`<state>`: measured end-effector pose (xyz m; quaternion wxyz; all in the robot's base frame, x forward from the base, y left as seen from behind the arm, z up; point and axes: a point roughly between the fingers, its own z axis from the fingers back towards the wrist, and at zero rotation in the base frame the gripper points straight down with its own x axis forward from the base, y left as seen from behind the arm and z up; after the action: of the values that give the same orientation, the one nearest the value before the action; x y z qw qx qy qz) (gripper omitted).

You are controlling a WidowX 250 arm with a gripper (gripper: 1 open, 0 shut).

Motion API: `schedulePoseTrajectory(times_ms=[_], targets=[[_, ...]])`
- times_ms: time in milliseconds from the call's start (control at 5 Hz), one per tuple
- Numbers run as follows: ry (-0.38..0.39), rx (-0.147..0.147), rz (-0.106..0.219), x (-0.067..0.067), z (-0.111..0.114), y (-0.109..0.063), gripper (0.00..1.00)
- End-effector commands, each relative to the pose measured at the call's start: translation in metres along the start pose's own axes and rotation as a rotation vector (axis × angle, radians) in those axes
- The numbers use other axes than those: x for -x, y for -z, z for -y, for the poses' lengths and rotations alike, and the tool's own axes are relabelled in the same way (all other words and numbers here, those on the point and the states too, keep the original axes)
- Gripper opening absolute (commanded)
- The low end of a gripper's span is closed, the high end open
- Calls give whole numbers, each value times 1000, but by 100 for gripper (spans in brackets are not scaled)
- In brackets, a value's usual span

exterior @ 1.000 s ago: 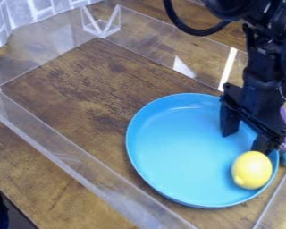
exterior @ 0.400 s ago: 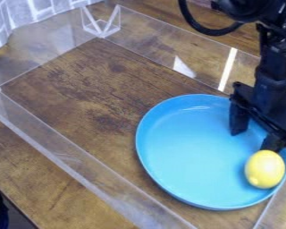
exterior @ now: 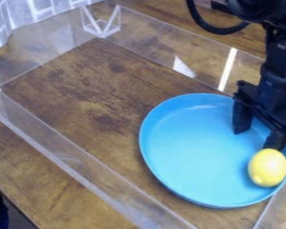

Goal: Move the carrot to the left side

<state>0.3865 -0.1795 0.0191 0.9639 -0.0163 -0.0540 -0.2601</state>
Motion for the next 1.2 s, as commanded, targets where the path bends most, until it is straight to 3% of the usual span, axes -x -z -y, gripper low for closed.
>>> schedulePoseTrajectory(times_ms=[0, 400, 1000], targets=[[18, 10, -51, 3, 8, 20, 100], [19, 8, -73, -1, -4, 19, 100], [47, 30, -72, -1, -7, 15, 100]])
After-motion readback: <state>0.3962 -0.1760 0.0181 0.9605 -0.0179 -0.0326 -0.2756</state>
